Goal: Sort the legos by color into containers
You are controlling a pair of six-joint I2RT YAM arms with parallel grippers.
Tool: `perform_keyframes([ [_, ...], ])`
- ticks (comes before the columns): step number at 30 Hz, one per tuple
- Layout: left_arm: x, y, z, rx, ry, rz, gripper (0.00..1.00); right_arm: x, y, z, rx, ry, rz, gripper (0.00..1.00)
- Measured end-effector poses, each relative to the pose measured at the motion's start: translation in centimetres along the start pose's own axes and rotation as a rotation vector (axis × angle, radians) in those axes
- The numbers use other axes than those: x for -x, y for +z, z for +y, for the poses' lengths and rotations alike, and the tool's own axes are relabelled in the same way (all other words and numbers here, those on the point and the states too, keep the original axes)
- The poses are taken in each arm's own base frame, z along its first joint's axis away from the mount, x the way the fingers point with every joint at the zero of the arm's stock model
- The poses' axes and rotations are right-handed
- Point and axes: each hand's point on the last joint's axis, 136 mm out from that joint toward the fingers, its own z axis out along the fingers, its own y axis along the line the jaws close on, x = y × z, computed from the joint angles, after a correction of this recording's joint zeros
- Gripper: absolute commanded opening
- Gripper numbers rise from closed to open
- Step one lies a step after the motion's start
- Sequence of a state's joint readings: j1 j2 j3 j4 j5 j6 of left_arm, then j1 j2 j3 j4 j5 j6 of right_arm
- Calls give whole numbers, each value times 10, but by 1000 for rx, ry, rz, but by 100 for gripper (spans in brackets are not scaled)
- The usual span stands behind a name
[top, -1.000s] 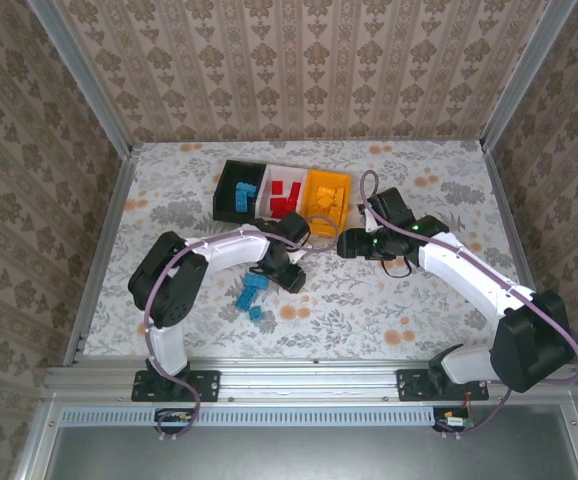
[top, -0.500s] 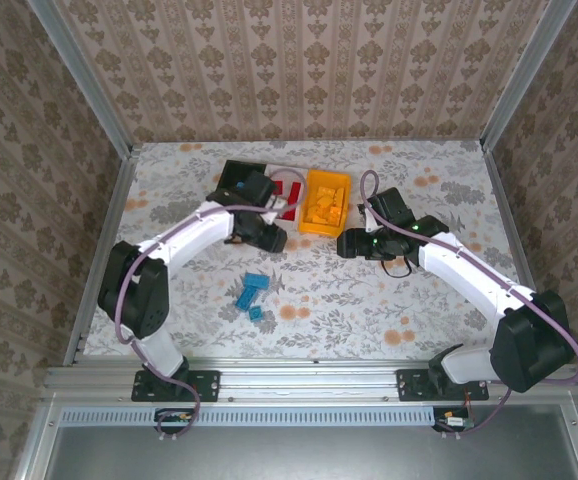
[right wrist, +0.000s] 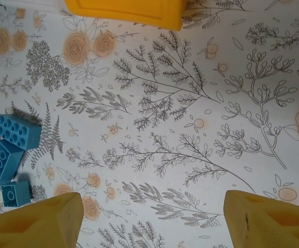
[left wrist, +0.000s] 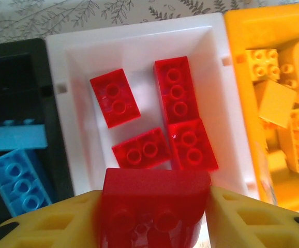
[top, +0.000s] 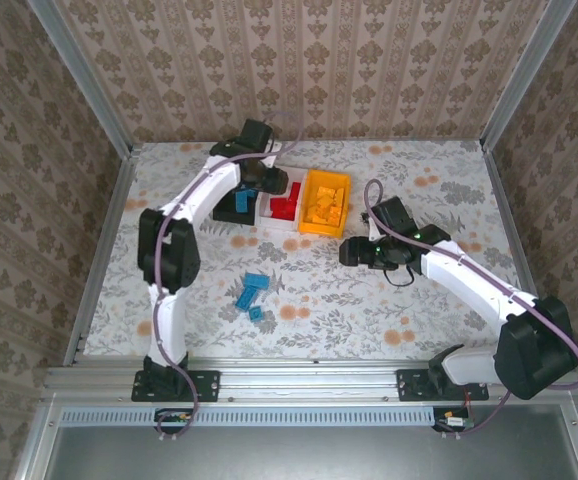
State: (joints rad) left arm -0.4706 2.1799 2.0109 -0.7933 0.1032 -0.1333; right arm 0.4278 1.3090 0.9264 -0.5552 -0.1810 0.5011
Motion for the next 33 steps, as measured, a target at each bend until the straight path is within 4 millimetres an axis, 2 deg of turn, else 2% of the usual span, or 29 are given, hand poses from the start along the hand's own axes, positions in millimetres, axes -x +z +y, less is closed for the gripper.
perform_keyframes([
  [2,2,16,1,3,2,23,56,-3,1,-2,-2,2,5,74],
  [3,3,24,2,7,4,36,61,-5,1,-3,-2,3,7,74],
  [6,4,34,4,13,15,58,71,-8,1,-3,0,7,13,75],
  [9,5,31,1,16,25,63,77,-8,1,-3,2,7,14,75],
  [13,4,24,-2,21,32,63,78,-7,1,-1,9,12,11,75],
  [15,-1,13,-3,23,32,65,79,-7,1,-1,11,14,12,76],
  [17,-10,-9,-3,29,33,62,81,-6,1,0,13,19,12,76],
  [21,-33,-76,-6,29,36,13,82,0,-3,6,35,17,1,77],
  [24,-61,-122,-11,23,36,-28,82,2,-5,11,49,17,-2,76],
  [26,-87,-138,-15,14,31,-30,82,1,-5,13,55,16,1,77],
  [28,-124,-142,-21,9,21,3,82,-1,-4,16,61,8,7,77],
  [33,-226,-127,-40,-1,-35,168,83,-10,-3,28,82,-18,28,77],
])
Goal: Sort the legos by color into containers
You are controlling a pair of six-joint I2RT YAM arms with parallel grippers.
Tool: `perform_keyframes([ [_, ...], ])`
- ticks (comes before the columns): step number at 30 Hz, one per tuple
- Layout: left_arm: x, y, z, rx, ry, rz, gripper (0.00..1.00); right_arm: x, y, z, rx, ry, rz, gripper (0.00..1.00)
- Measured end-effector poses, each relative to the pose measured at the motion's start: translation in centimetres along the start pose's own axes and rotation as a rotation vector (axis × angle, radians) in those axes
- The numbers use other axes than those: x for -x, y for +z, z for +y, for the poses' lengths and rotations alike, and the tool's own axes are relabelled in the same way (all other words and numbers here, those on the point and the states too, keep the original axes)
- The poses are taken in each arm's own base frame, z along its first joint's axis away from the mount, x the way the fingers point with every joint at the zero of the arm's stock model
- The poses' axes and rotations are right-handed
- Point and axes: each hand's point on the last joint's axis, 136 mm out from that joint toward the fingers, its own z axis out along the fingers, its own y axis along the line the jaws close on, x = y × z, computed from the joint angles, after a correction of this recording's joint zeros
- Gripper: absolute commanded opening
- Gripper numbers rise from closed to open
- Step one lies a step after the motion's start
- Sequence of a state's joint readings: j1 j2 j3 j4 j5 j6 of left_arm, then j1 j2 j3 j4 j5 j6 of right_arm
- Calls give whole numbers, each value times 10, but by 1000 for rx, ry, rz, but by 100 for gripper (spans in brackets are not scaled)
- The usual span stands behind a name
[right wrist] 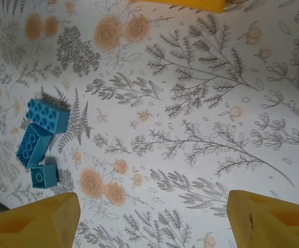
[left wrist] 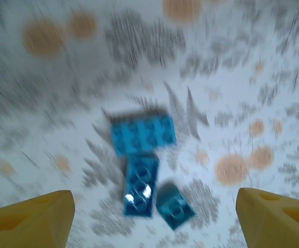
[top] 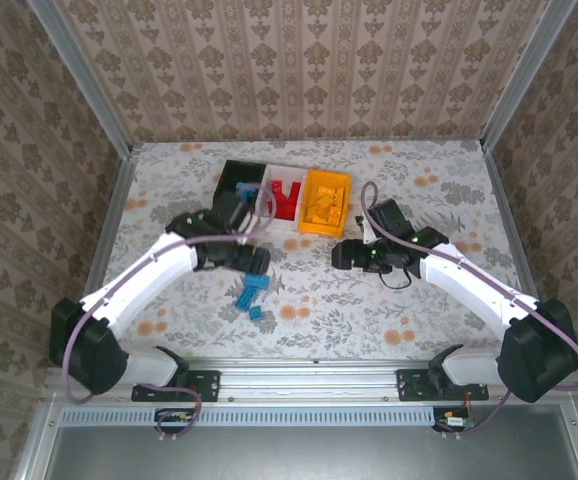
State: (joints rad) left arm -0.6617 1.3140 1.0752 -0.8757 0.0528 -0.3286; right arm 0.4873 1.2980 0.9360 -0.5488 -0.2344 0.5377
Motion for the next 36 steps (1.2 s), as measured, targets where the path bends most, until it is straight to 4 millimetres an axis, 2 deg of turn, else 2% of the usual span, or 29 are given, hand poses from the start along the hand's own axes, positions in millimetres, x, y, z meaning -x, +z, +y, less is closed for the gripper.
perform_keyframes([
  [1,-19,5,-3,0,-21,30,83,-2,1,2,4,-4,5,77],
  [4,-59,10,-9,8,-95,63,81,-12,5,5,7,-9,30,77],
  [7,-81,11,-9,4,-192,40,80,-26,12,4,2,-18,61,77],
  [11,-101,20,-8,11,-309,24,77,-37,19,4,10,-22,80,77],
  [16,-110,30,-16,36,-378,21,75,-43,27,2,19,-19,92,77],
  [25,-108,54,-26,72,-466,16,72,-49,38,-3,4,-63,133,77],
  [31,-114,78,-23,140,-461,70,69,-49,39,-4,5,-84,136,77],
  [36,-109,87,-15,159,-485,73,67,-53,40,-7,-1,-81,146,77],
])
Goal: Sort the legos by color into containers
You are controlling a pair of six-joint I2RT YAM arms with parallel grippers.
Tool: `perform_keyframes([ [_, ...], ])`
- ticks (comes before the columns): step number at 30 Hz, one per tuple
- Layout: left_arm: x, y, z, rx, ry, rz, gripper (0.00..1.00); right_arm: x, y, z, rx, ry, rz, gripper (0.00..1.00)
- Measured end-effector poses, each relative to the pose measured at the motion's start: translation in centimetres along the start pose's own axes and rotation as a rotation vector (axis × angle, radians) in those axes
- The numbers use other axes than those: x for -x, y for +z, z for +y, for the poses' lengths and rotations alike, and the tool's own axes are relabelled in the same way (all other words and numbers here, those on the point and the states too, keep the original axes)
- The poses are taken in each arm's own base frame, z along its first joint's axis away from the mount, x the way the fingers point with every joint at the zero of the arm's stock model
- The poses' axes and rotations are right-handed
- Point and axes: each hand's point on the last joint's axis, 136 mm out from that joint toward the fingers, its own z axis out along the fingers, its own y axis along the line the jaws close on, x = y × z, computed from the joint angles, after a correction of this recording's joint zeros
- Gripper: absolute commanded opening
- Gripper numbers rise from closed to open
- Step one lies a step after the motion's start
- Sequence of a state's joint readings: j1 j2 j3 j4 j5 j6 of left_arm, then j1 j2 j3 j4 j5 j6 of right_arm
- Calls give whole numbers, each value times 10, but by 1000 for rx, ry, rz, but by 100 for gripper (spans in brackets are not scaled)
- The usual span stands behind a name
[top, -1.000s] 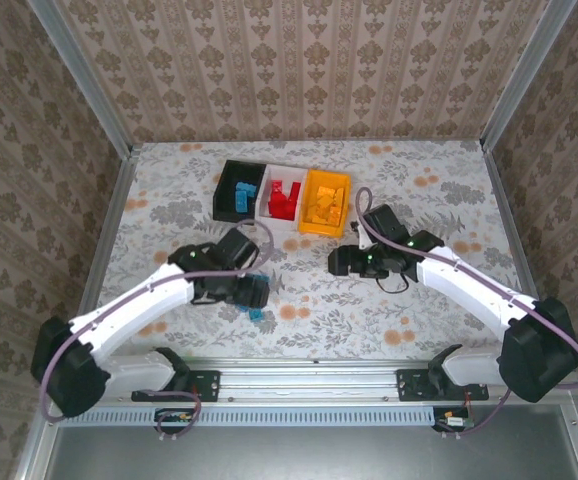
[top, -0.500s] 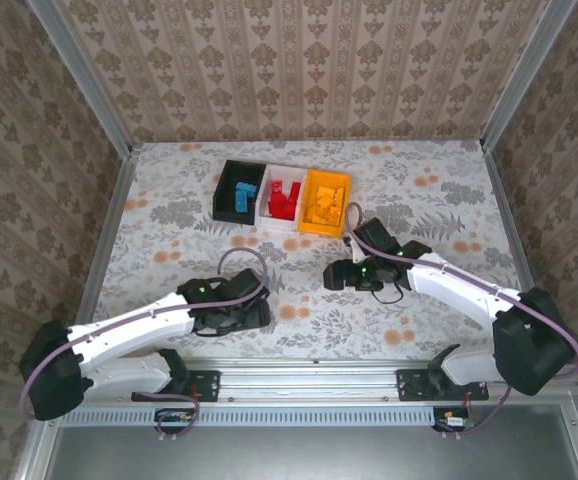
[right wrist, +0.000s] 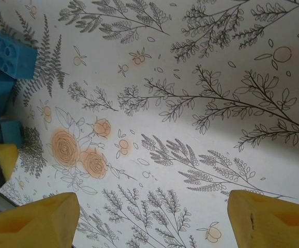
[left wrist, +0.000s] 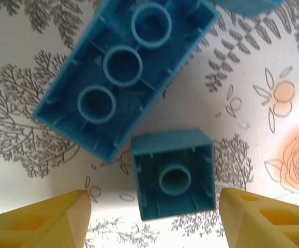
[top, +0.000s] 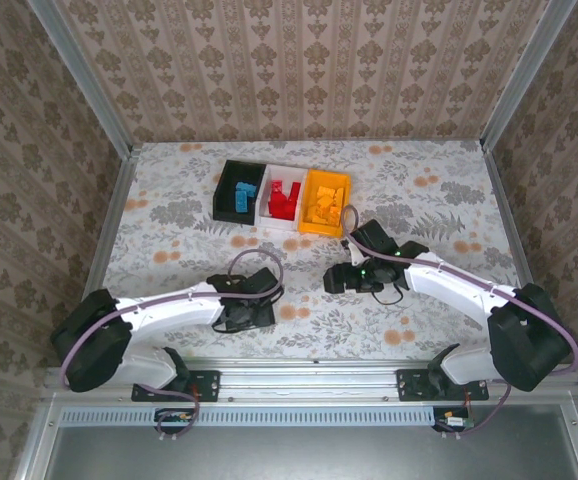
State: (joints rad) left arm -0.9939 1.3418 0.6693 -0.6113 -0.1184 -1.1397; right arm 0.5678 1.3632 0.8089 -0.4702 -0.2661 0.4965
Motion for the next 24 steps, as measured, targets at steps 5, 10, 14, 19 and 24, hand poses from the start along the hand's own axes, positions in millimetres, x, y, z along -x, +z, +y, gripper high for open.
perform_keyframes([
  [5,10,4,-2,-15,-10,-8,62,-5,3,-4,-7,5,13,77],
  [10,12,12,-4,-7,8,4,54,-5,3,-4,-7,9,13,77],
  [14,12,12,-2,0,14,10,49,-5,3,-4,-7,12,13,77],
  [19,10,13,2,13,30,16,38,-5,1,-3,-5,15,9,77],
  [24,12,10,-2,-9,48,9,32,-3,-5,-1,2,24,-10,77],
])
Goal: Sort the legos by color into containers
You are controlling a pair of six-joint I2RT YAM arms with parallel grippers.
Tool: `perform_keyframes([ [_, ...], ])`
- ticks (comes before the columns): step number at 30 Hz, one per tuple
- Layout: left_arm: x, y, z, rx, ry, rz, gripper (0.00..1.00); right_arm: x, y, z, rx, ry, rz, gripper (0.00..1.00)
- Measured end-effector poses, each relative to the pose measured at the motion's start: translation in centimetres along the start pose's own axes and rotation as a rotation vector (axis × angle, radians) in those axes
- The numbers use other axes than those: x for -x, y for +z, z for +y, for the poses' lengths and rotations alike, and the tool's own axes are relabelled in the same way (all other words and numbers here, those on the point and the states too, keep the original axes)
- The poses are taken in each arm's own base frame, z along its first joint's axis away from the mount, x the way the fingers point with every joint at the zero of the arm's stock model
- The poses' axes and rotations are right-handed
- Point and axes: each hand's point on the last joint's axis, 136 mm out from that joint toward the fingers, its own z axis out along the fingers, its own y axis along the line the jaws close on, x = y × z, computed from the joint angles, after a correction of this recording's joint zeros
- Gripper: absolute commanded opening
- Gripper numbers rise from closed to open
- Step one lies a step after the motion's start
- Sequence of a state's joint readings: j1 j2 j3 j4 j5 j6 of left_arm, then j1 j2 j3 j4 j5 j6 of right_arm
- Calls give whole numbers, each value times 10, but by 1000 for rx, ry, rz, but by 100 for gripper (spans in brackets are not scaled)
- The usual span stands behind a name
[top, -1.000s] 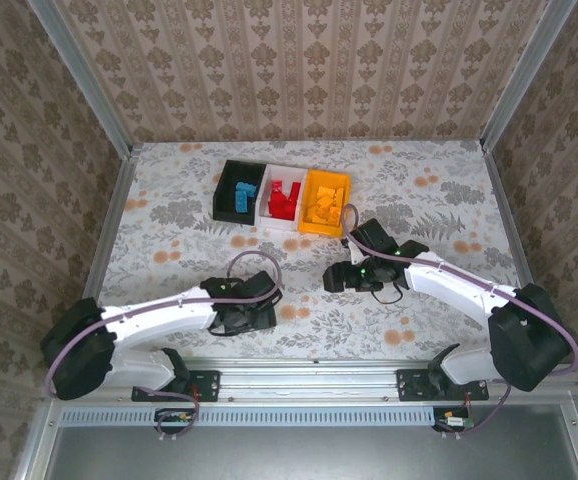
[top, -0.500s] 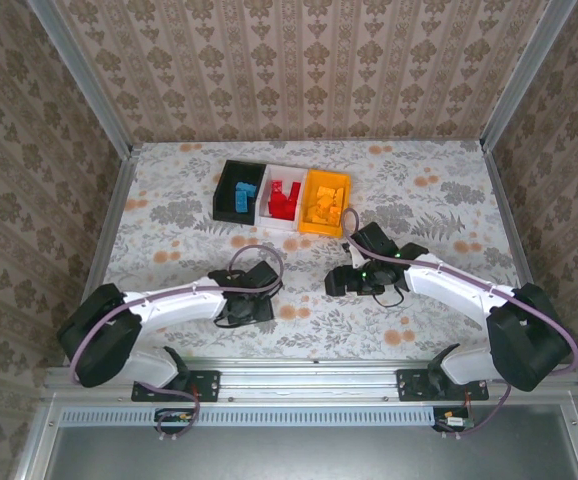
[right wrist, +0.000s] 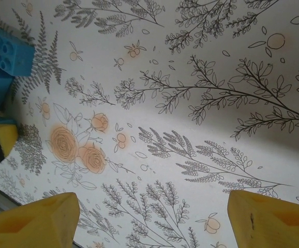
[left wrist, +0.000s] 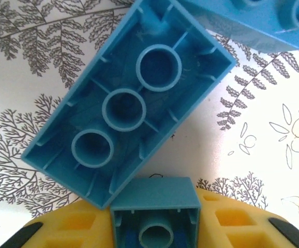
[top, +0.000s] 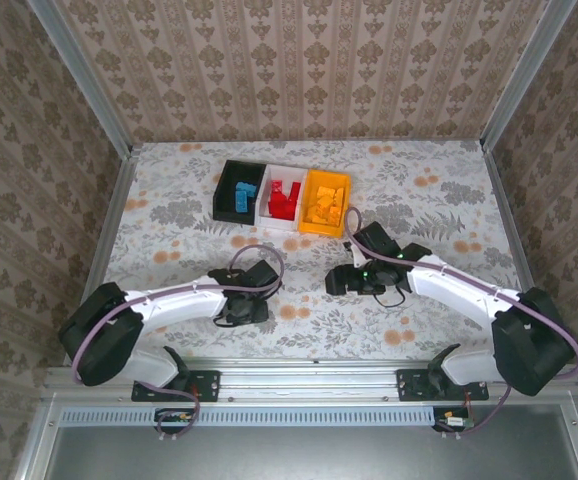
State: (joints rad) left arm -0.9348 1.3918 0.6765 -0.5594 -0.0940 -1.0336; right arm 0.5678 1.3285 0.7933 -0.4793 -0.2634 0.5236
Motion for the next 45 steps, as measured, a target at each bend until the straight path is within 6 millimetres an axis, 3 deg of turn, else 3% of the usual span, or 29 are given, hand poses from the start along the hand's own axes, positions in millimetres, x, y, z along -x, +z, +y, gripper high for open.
perform_keyframes([
  [4,7,-14,-13,-81,19,-39,32,1,-8,2,12,5,-26,77],
  [10,33,-62,-23,-225,26,-141,32,-4,-16,0,3,31,-32,77],
  [17,118,-133,-10,-305,-34,-292,33,-10,-29,-1,7,75,-55,77],
  [22,197,-160,0,-290,-27,-356,32,-19,-40,-5,15,114,-82,77],
  [26,252,-150,6,-264,-6,-358,32,-29,-48,-12,13,143,-108,77],
  [31,302,-105,13,-230,18,-295,32,-43,-57,-22,1,177,-130,78],
  [34,316,-77,12,-218,35,-253,32,-51,-60,-28,-16,195,-130,78],
  [37,319,-54,10,-215,50,-207,32,-57,-62,-33,-31,212,-129,78],
  [45,330,-30,3,-230,74,-169,32,-63,-62,-41,-63,234,-120,78],
])
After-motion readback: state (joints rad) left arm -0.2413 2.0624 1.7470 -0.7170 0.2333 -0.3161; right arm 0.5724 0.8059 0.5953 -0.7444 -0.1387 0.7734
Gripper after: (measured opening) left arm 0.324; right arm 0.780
